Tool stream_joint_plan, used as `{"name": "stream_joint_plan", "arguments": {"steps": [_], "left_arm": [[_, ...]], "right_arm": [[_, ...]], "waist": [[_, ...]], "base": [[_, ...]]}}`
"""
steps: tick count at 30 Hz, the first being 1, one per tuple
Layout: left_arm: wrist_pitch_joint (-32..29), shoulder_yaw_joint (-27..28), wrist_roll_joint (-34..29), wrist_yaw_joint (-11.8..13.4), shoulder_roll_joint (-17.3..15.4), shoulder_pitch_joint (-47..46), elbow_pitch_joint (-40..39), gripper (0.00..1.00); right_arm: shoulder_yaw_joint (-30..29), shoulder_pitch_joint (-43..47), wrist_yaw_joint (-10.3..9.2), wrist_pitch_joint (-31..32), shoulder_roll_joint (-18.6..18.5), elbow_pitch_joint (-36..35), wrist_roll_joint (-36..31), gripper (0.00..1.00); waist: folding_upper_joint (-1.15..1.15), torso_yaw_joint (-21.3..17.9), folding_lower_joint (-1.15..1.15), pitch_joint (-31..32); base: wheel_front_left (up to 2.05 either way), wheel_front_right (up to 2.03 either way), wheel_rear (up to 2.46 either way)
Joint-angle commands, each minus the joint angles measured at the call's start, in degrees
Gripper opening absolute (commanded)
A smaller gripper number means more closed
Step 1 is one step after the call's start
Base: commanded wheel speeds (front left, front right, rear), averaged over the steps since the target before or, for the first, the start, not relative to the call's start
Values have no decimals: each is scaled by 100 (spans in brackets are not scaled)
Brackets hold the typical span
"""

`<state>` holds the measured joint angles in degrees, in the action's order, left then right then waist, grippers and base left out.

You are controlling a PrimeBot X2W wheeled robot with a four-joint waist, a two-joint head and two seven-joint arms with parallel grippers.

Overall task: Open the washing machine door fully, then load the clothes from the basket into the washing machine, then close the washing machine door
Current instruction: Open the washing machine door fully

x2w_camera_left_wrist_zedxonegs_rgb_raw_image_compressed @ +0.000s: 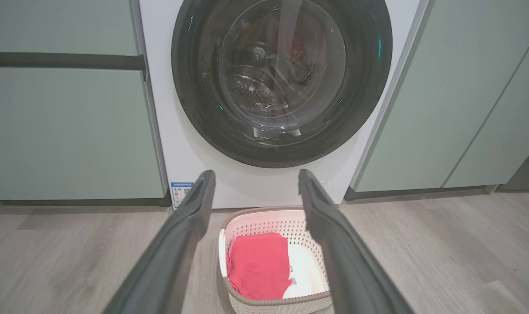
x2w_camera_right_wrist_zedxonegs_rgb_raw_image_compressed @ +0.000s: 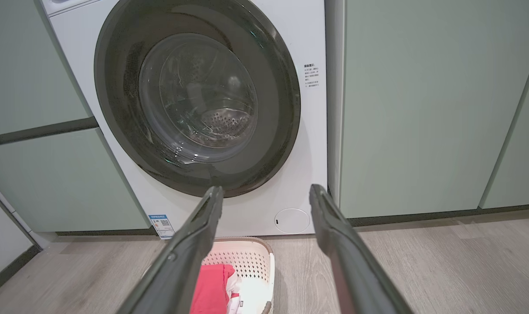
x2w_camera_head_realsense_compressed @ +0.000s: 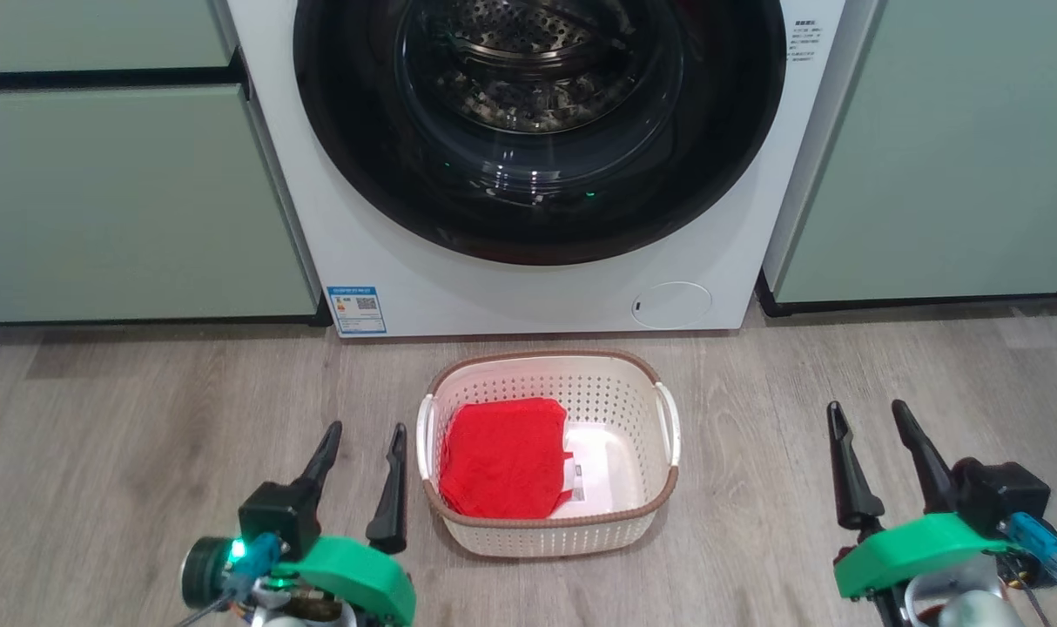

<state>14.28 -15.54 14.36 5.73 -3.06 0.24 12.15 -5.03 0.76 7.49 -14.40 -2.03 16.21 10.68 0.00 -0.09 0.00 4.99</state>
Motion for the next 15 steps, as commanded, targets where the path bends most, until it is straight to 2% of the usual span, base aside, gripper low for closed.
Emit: {"name": "stream_joint_plan", "arguments": {"steps": [1,8,15], "left_arm": [[72,215,25,-24,18,-205,-180,100],[72,236,-23,-42,18,-177,-166,100],[72,213,-25,-53,18,-157,-174,100]], "right_arm": [[151,-232,0,-60,-85,-169,25,100],[107,-217,0,-60,-85,-156,29,100],[98,-191,0,-60,-85,-138,26,100]], "waist": [[0,-11,0,1],[0,-25,0,15],[0,-11,0,42]], "base": [[0,0,0],[38,38,-76],[94,94,-188]]}}
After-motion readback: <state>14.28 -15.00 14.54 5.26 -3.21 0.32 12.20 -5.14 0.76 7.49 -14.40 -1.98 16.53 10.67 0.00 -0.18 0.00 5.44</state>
